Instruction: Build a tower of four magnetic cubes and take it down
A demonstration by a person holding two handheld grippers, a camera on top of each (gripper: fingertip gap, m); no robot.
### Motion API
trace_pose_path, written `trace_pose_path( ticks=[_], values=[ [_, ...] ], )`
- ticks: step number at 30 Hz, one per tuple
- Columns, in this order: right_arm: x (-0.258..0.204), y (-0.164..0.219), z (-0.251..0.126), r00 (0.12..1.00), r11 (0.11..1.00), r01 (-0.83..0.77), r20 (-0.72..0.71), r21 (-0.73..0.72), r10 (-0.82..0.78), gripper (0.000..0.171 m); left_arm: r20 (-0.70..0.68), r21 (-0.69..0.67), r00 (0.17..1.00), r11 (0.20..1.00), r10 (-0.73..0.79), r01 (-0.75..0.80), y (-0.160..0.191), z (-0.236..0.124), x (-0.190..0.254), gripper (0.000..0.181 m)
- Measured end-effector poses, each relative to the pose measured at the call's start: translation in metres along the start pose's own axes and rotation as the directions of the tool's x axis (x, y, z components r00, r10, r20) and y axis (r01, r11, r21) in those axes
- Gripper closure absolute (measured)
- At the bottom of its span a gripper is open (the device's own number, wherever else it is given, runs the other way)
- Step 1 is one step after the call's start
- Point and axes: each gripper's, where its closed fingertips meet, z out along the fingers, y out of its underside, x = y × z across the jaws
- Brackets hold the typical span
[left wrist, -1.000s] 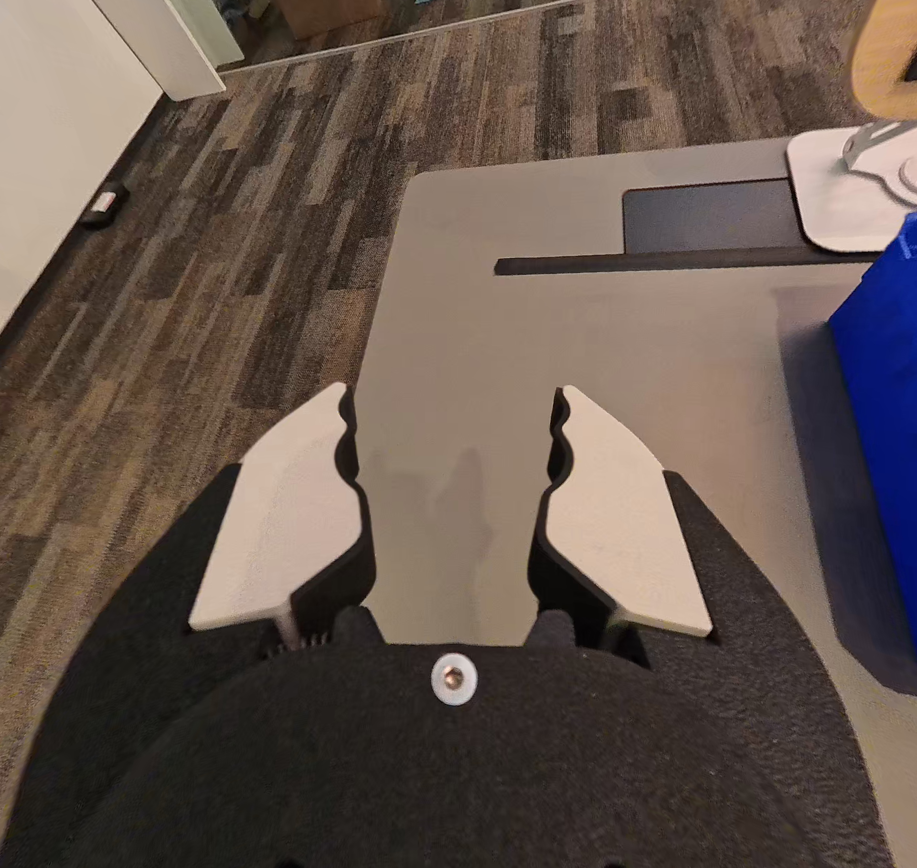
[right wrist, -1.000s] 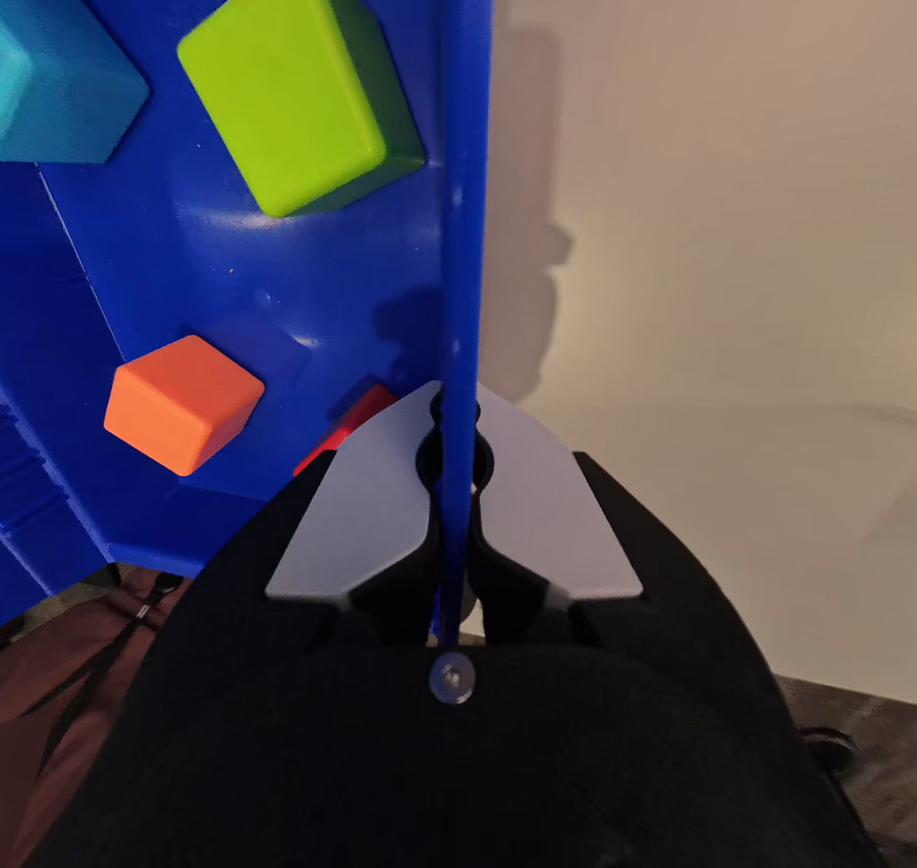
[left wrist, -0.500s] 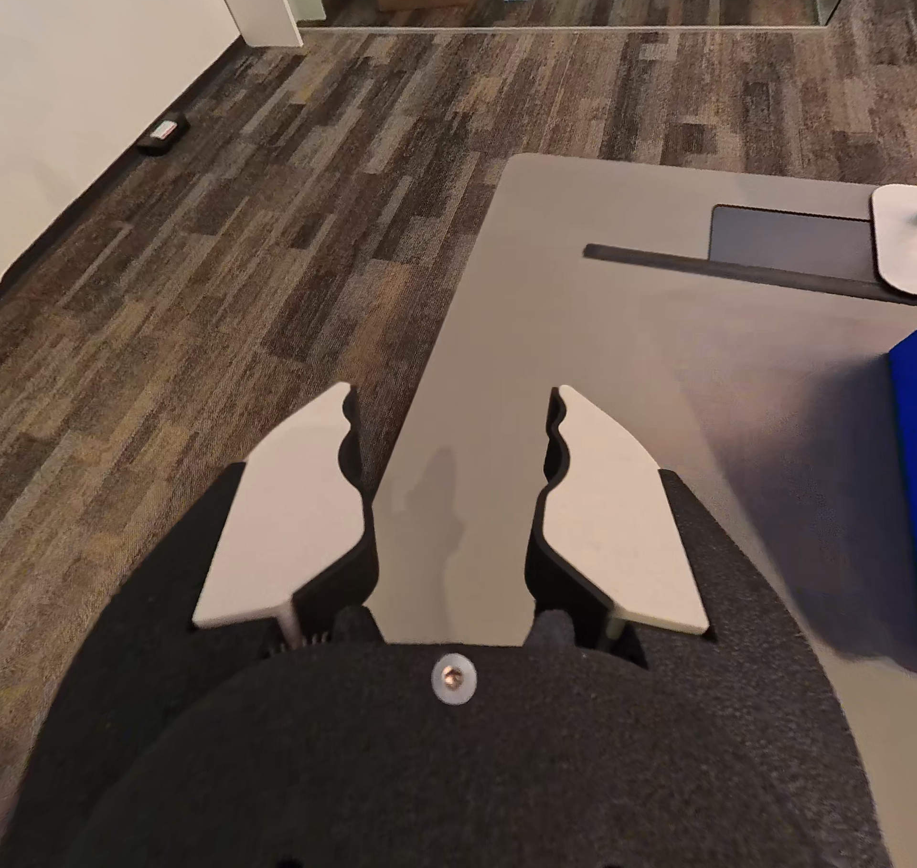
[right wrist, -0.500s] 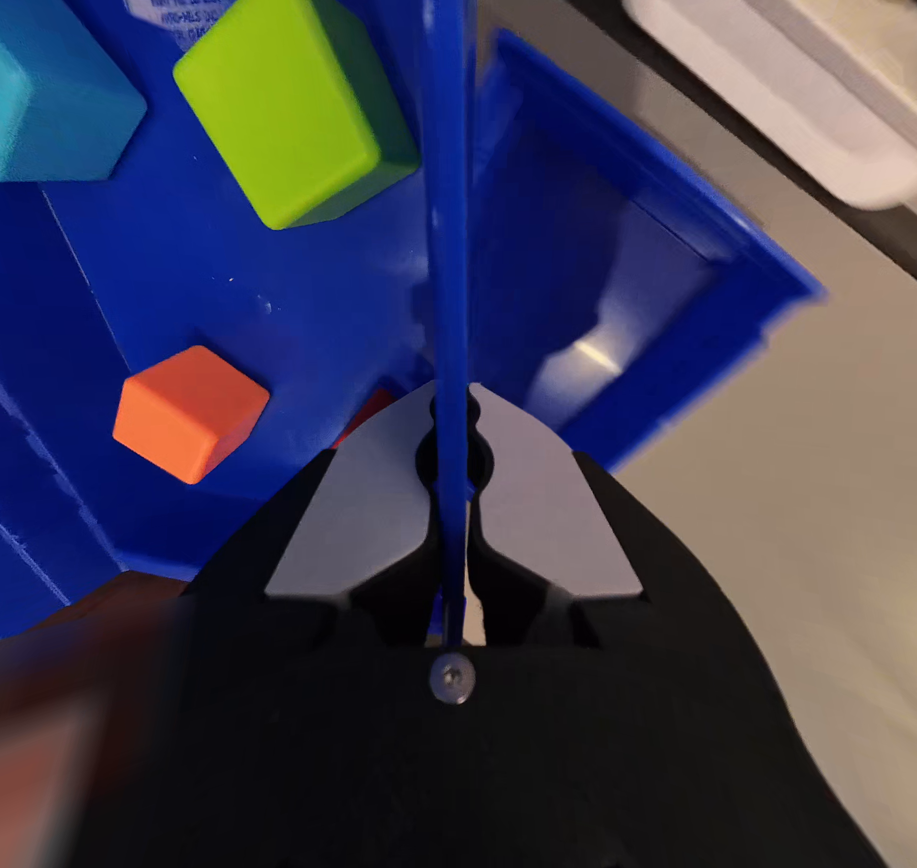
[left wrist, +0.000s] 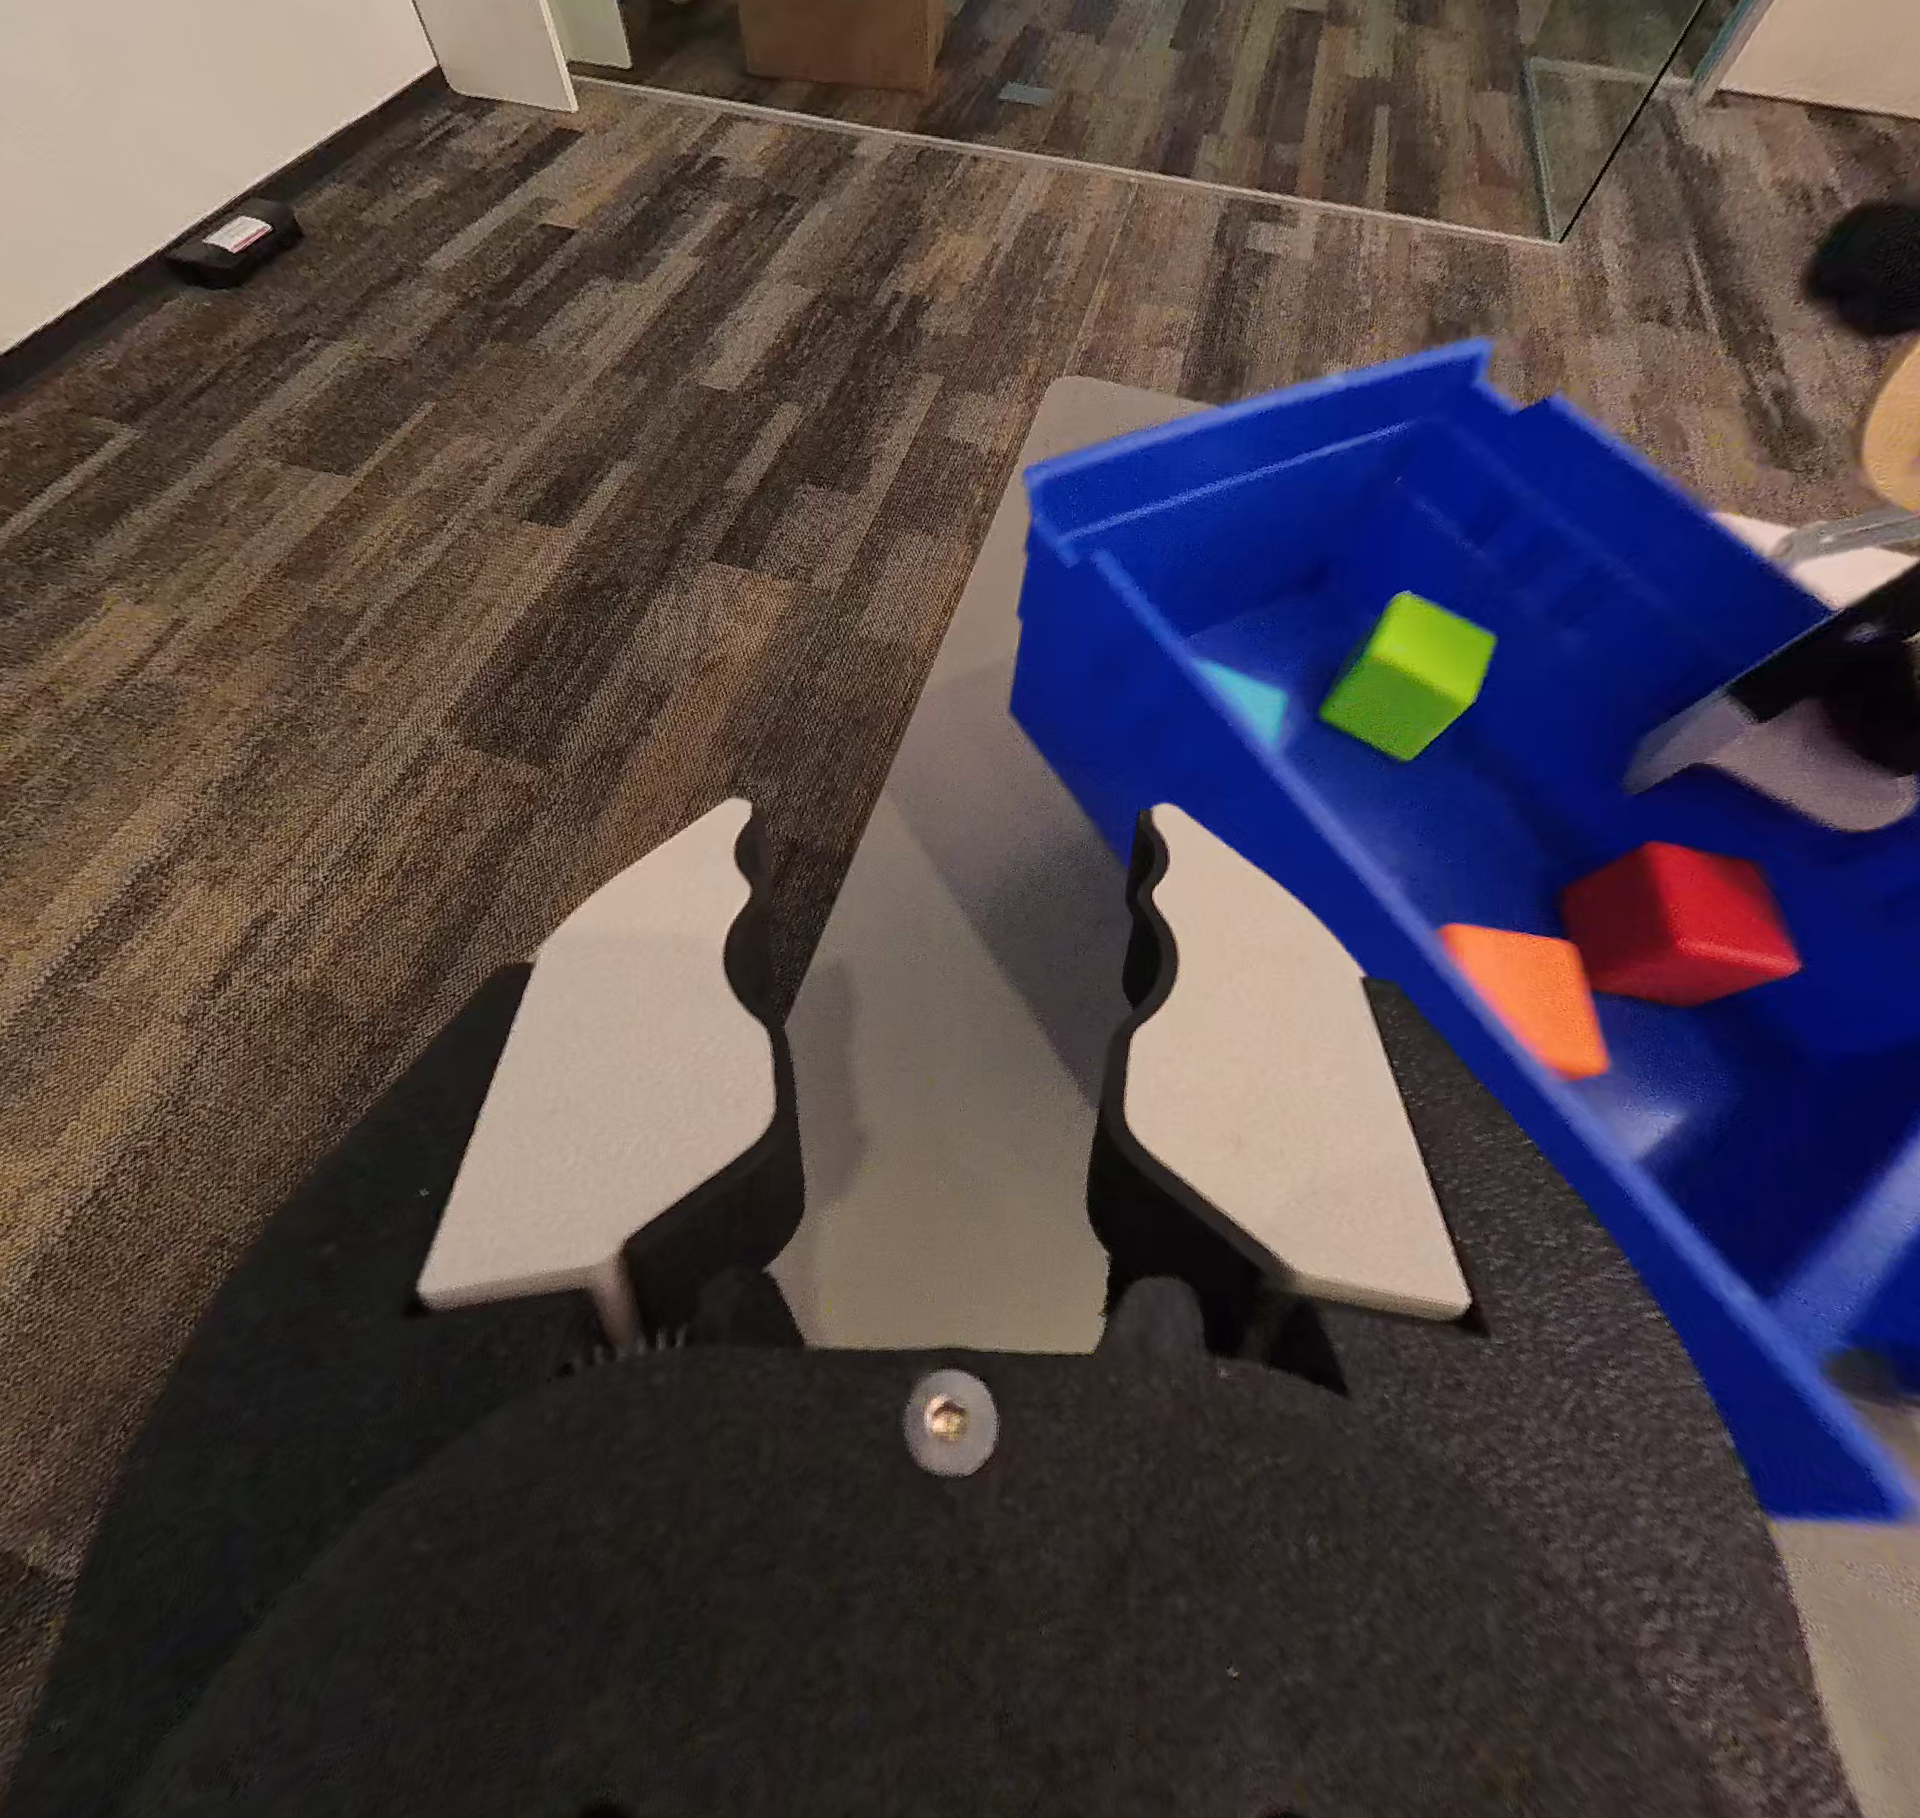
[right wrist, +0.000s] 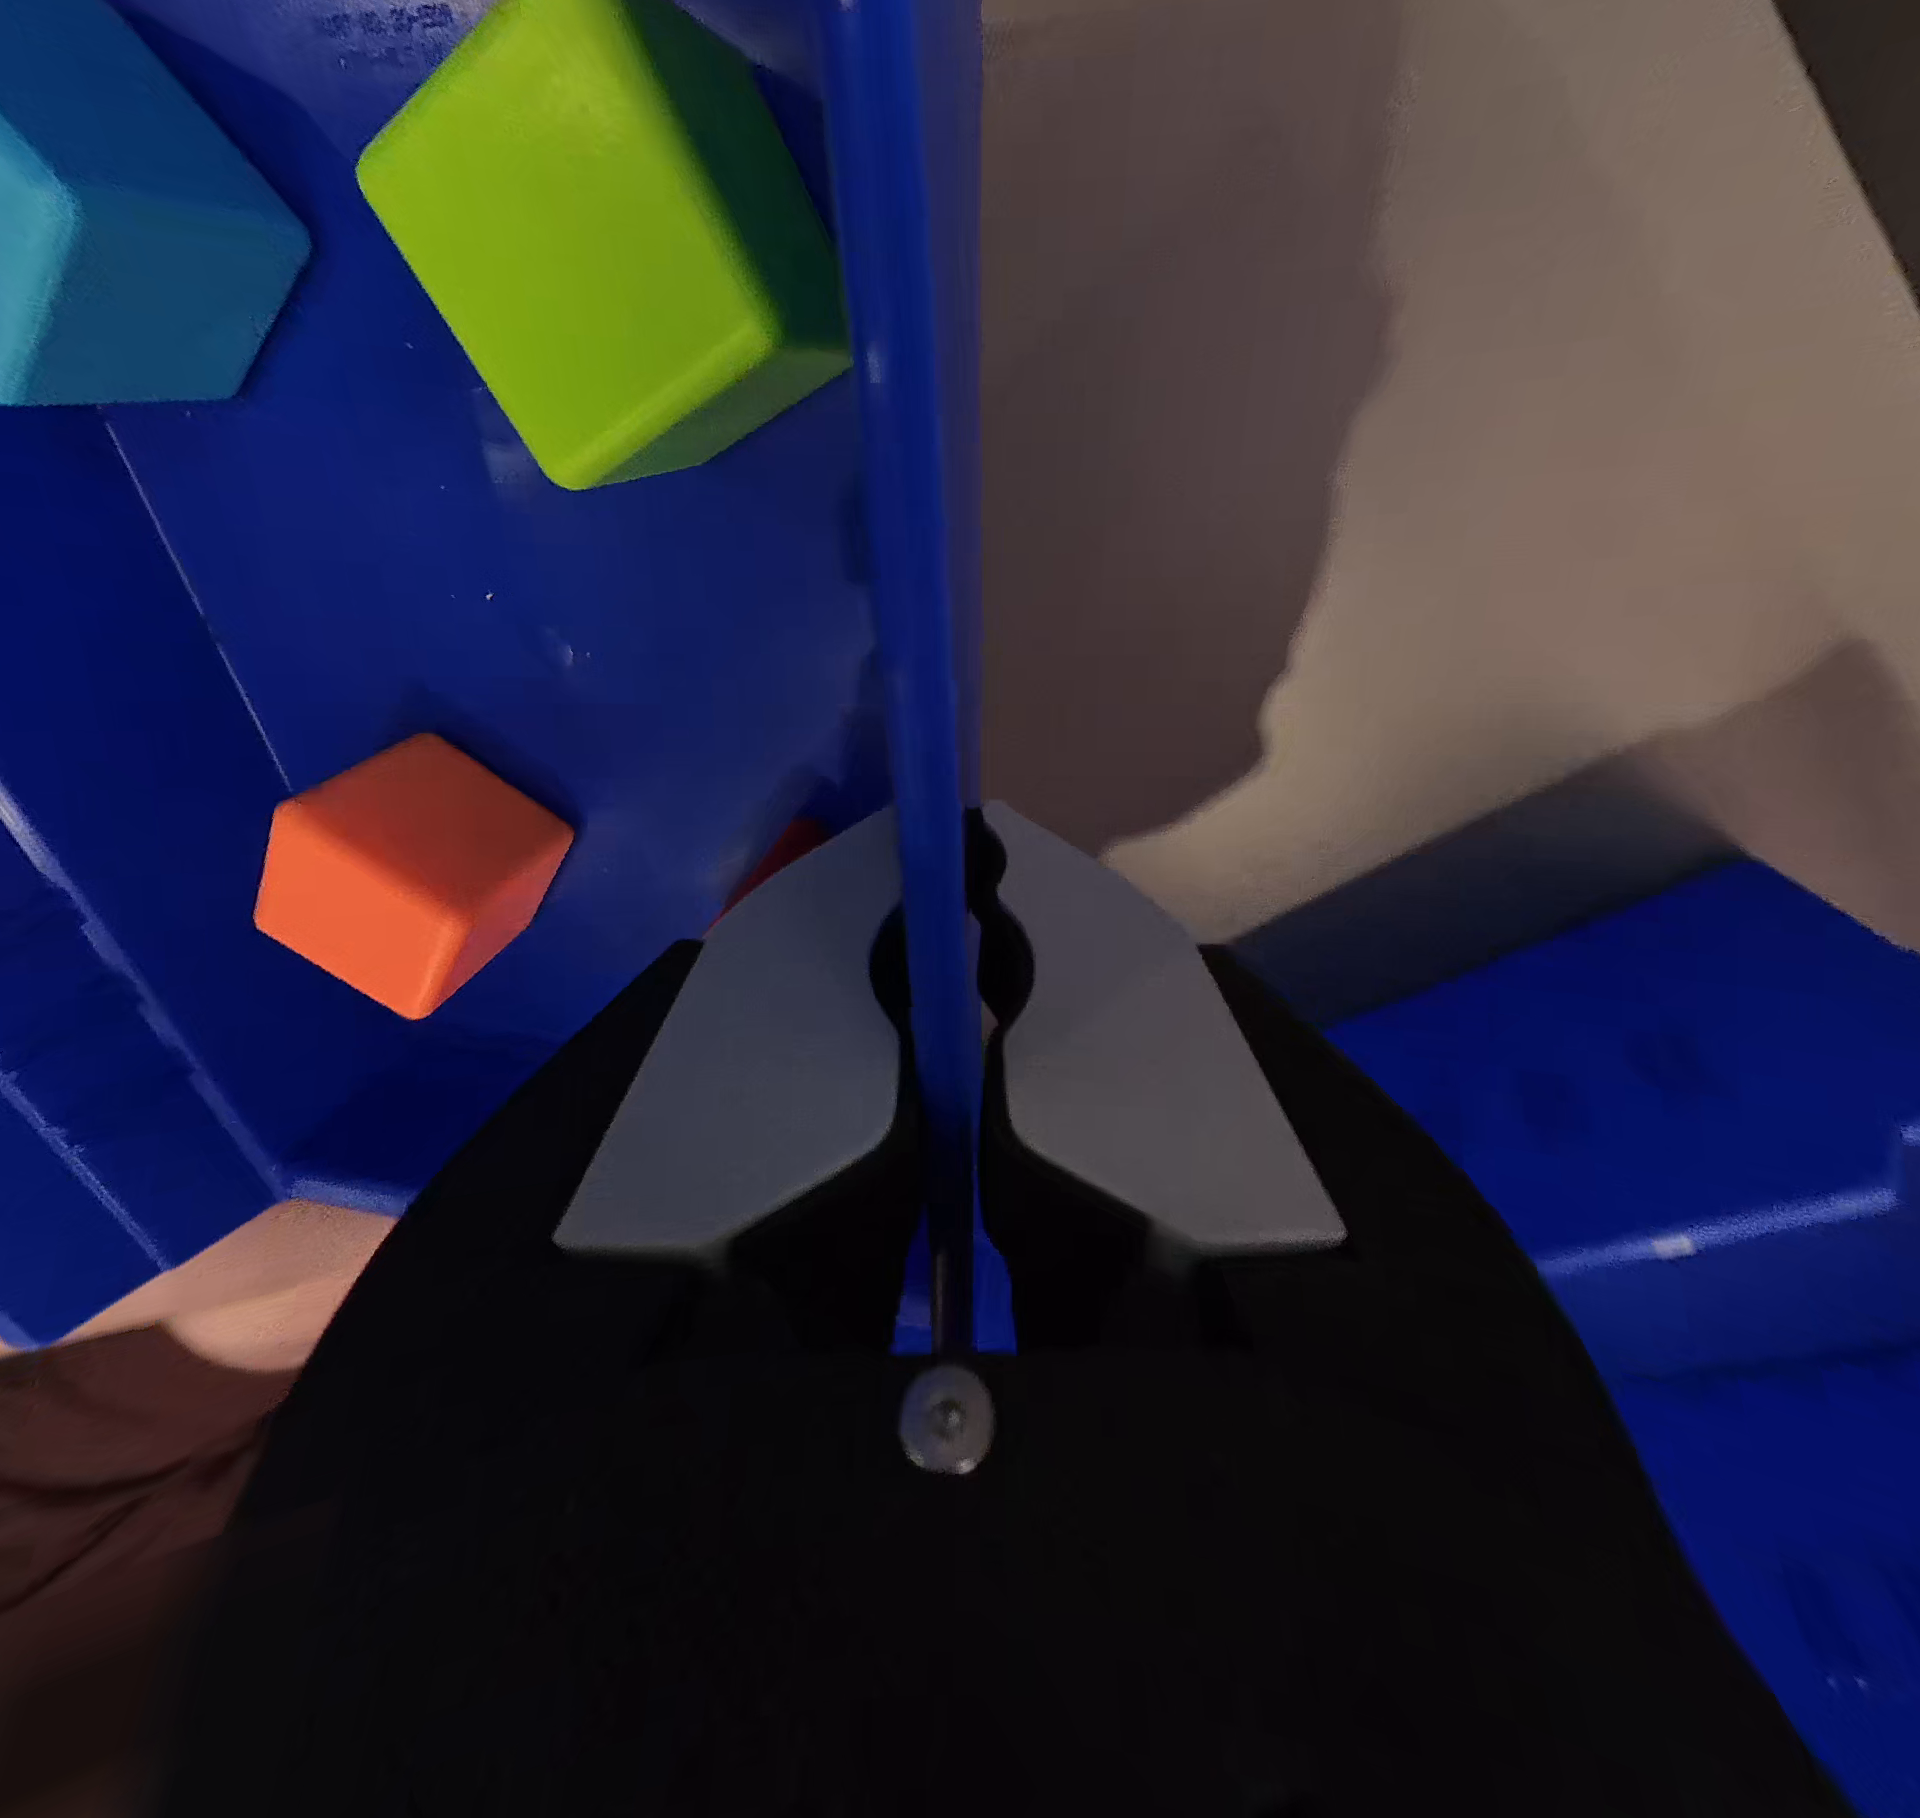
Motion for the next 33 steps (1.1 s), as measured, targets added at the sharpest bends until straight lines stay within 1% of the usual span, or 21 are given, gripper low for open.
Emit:
trace_pose_path(
  ticks=[4,7,12,14,16,17,18,19,20,21,22,23,24,25,26,27,28,29,31,32,33],
  values=[
    [0.007,-0.008,0.039,0.998,1.000,-0.013,-0.055,-0.011,0.012,0.164,-0.029,0.022,1.000,1.000,0.002,-0.002,-0.005,0.000,0.005,0.115],
    [0.009,-0.006,0.059,0.997,0.998,-0.052,-0.056,-0.020,0.051,0.164,-0.055,0.005,0.998,0.999,0.039,-0.039,-0.004,0.002,0.016,0.114],
    [0.010,-0.004,0.070,0.995,0.996,-0.084,-0.060,0.003,0.084,0.164,-0.068,0.015,0.995,0.997,0.078,-0.077,-0.009,0.003,0.031,0.113],
    [0.009,-0.003,0.068,0.995,0.999,-0.052,-0.086,0.008,0.053,0.161,-0.068,0.015,0.994,0.996,0.088,-0.087,-0.011,0.004,0.035,0.113],
    [0.011,-0.010,0.056,0.990,0.996,0.033,-0.137,0.079,-0.022,0.160,-0.068,0.011,0.993,0.995,0.101,-0.101,-0.011,0.005,0.038,0.112],
    [0.012,-0.017,0.041,0.982,0.983,0.096,-0.174,0.157,-0.068,0.160,-0.072,0.007,0.992,0.994,0.106,-0.106,-0.011,0.005,0.040,0.111],
    [0.011,-0.024,0.019,0.969,0.952,0.172,-0.218,0.254,-0.116,0.159,-0.078,0.004,0.991,0.994,0.110,-0.111,-0.010,0.005,0.041,0.111],
    [0.009,-0.028,-0.007,0.948,0.900,0.253,-0.278,0.356,-0.156,0.156,-0.088,0.006,0.990,0.994,0.113,-0.113,-0.010,0.004,0.044,0.110],
    [0.008,-0.026,-0.039,0.917,0.828,0.336,-0.357,0.449,-0.179,0.146,-0.095,0.010,0.989,0.994,0.113,-0.113,-0.011,0.003,0.045,0.110],
    [0.010,-0.016,-0.072,0.883,0.752,0.404,-0.437,0.521,-0.172,0.144,-0.097,0.014,0.989,0.994,0.112,-0.111,-0.012,0.002,0.046,0.110],
    [0.018,0.003,-0.104,0.855,0.696,0.439,-0.502,0.568,-0.130,0.138,-0.097,0.017,0.989,0.994,0.113,-0.112,-0.012,0.002,0.046,0.111],
    [0.034,0.029,-0.128,0.835,0.677,0.440,-0.546,0.589,-0.068,0.123,-0.098,0.018,0.989,0.993,0.115,-0.114,-0.012,0.001,0.047,0.111],
    [0.060,0.059,-0.146,0.819,0.701,0.402,-0.573,0.588,0.011,0.114,-0.099,0.019,0.988,0.993,0.116,-0.114,-0.012,0.000,0.047,0.111],
    [0.094,0.093,-0.158,0.798,0.748,0.327,-0.593,0.578,0.110,0.105,-0.100,0.020,0.989,0.994,0.113,-0.112,-0.012,0.000,0.048,0.111],
    [0.129,0.129,-0.166,0.774,0.788,0.227,-0.597,0.573,0.211,0.100,-0.098,0.021,0.989,0.994,0.108,-0.107,-0.013,0.000,0.048,0.111],
    [0.159,0.161,-0.166,0.767,0.808,0.115,-0.569,0.577,0.297,0.099,-0.098,0.021,0.990,0.995,0.103,-0.102,-0.013,0.000,0.049,0.111],
    [0.183,0.187,-0.159,0.778,0.807,0.006,-0.510,0.591,0.368,0.098,-0.097,0.019,0.990,0.995,0.100,-0.098,-0.014,0.001,0.051,0.111],
    [0.199,0.207,-0.146,0.799,0.799,-0.095,-0.433,0.594,0.417,0.099,-0.096,0.017,0.990,0.995,0.100,-0.099,-0.014,0.001,0.053,0.111],
    [0.213,0.232,-0.113,0.845,0.796,-0.250,-0.277,0.552,0.458,0.100,-0.094,0.013,0.989,0.993,0.115,-0.114,-0.015,0.004,0.061,0.111],
    [0.212,0.236,-0.097,0.867,0.801,-0.290,-0.211,0.524,0.452,0.108,-0.094,0.007,0.987,0.992,0.127,-0.127,-0.015,0.005,0.066,0.111],
    [0.211,0.236,-0.084,0.883,0.811,-0.299,-0.175,0.504,0.435,0.124,-0.092,-0.002,0.985,0.990,0.143,-0.144,-0.014,0.007,0.071,0.111]
  ],
)
